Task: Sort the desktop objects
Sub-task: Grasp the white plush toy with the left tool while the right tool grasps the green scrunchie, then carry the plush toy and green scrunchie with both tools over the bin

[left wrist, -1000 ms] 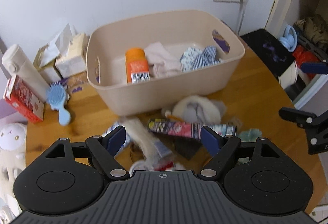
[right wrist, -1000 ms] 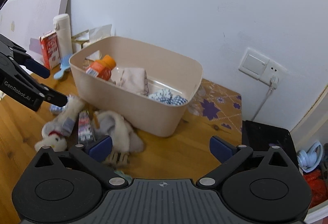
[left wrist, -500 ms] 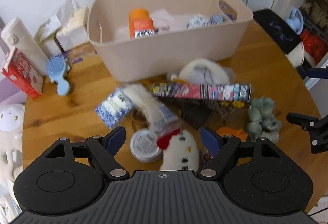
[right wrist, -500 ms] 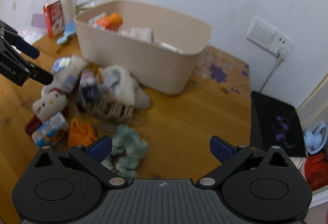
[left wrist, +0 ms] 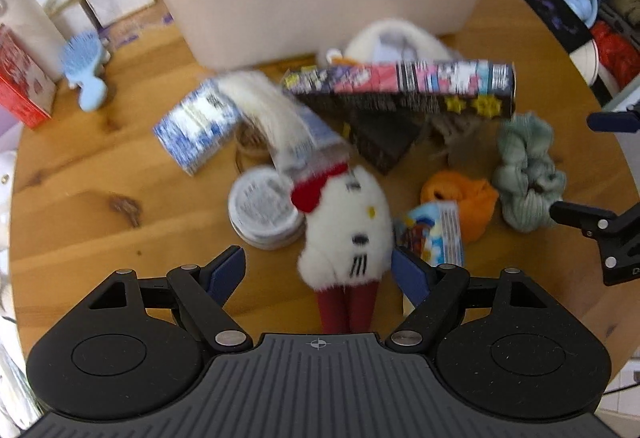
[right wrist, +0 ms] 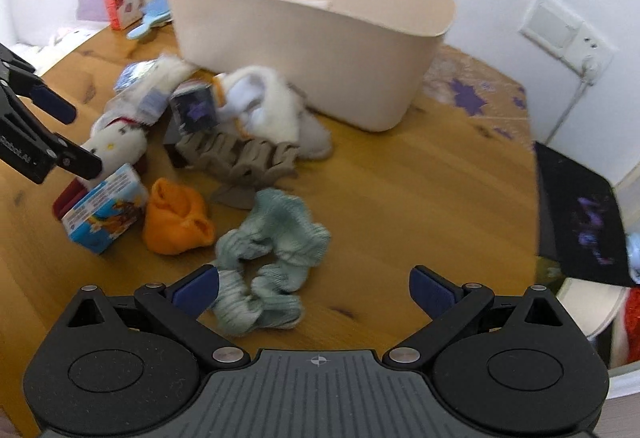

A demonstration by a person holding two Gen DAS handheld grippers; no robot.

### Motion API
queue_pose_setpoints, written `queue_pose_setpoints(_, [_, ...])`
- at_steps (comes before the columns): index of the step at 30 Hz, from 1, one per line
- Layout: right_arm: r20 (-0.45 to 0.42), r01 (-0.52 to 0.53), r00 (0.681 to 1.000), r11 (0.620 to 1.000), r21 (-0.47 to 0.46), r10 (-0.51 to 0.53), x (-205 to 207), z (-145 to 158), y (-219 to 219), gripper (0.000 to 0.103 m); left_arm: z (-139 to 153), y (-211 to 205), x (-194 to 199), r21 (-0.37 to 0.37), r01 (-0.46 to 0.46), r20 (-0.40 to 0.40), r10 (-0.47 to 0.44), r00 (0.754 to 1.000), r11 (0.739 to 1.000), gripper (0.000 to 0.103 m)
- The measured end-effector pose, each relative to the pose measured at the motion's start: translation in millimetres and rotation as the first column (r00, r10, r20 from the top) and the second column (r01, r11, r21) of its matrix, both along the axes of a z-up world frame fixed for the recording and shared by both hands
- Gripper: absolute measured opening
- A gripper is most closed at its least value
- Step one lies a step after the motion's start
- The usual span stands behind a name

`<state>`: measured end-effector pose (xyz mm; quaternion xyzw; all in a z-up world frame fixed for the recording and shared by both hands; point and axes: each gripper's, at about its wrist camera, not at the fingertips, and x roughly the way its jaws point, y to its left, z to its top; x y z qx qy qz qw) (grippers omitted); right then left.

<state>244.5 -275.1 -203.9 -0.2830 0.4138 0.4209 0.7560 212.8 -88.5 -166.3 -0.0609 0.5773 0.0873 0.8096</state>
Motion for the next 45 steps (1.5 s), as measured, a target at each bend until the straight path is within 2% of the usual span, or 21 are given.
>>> queue_pose_setpoints(7, [-0.028, -0.025, 0.999, 0.999, -0.025, 0.024, -5.2, -15.5, 10.9, 0.103, -22.2, 0.5, 0.0, -0.003, -0.013, -0.055, 0.013, 0.998, 1.000, 0.081])
queue_pose_setpoints(18, [-0.075, -0.025, 0.997, 1.000, -0.014, 0.024, -6.2, -32.3, 17.2, 0.103, -27.4, -1.6, 5.9, 0.002, -0.044, -0.018, 0.044, 0.999, 0.999, 0.082])
queue_pose_setpoints(20, [-0.076, -0.025, 0.997, 1.000, -0.005, 0.025, -7.2, -33.4, 19.1, 0.099, -26.5, -1.9, 6.0, 0.008, -0.046, -0.006, 0.046, 0.999, 0.999, 0.079])
queue_pose_setpoints(21, [-0.078, -0.026, 0.997, 1.000, 0.002, 0.026, -7.1, -33.5, 19.1, 0.094, -25.5, -1.9, 5.4, 0.005, -0.045, 0.004, 0.045, 0.999, 0.999, 0.075])
queue_pose_setpoints(23, [-0.077, -0.023, 0.997, 1.000, 0.014, 0.024, -6.9, -32.5, 19.0, 0.091, -23.4, -2.9, 4.1, 0.007, -0.037, 0.019, 0.037, 0.999, 0.999, 0.067])
queue_pose_setpoints(25, [-0.073, -0.020, 0.997, 1.000, 0.024, 0.022, -6.3, -30.6, 18.1, 0.083, -21.1, -4.2, 3.2, 0.009, -0.029, 0.032, 0.028, 0.999, 1.000, 0.052])
queue_pose_setpoints(26, [-0.072, -0.018, 0.997, 0.999, 0.026, 0.020, -6.0, -29.6, 17.8, 0.081, -19.9, -4.9, 3.0, 0.009, -0.025, 0.038, 0.024, 0.999, 1.000, 0.049])
queue_pose_setpoints(27, [-0.073, -0.016, 0.997, 0.999, 0.031, 0.018, -5.6, -28.4, 17.2, 0.074, -19.0, -5.6, 3.2, 0.009, -0.021, 0.038, 0.021, 0.999, 1.000, 0.047])
queue_pose_setpoints(28, [-0.072, -0.012, 0.997, 0.999, 0.035, 0.015, -4.9, -27.7, 15.9, 0.066, -18.5, -5.4, 3.2, 0.006, -0.020, 0.038, 0.020, 0.999, 1.000, 0.046])
queue_pose_setpoints(37, [-0.079, -0.016, 0.997, 0.999, 0.035, 0.019, -9.9, -24.4, 12.1, 0.038, -18.8, -7.1, 2.5, -0.010, -0.008, 0.030, 0.008, 1.000, 1.000, 0.040])
queue_pose_setpoints(40, [-0.084, -0.016, 0.996, 0.999, 0.037, 0.019, -14.0, -22.3, 11.5, 0.033, -14.9, -7.2, -0.8, -0.019, -0.001, 0.041, 0.002, 0.999, 1.000, 0.040])
queue_pose_setpoints(45, [-0.071, -0.010, 0.997, 0.999, 0.052, 0.014, -19.9, -14.0, 6.2, 0.032, -6.6, -9.0, -8.3, -0.018, -0.002, 0.059, 0.004, 0.998, 1.000, 0.040])
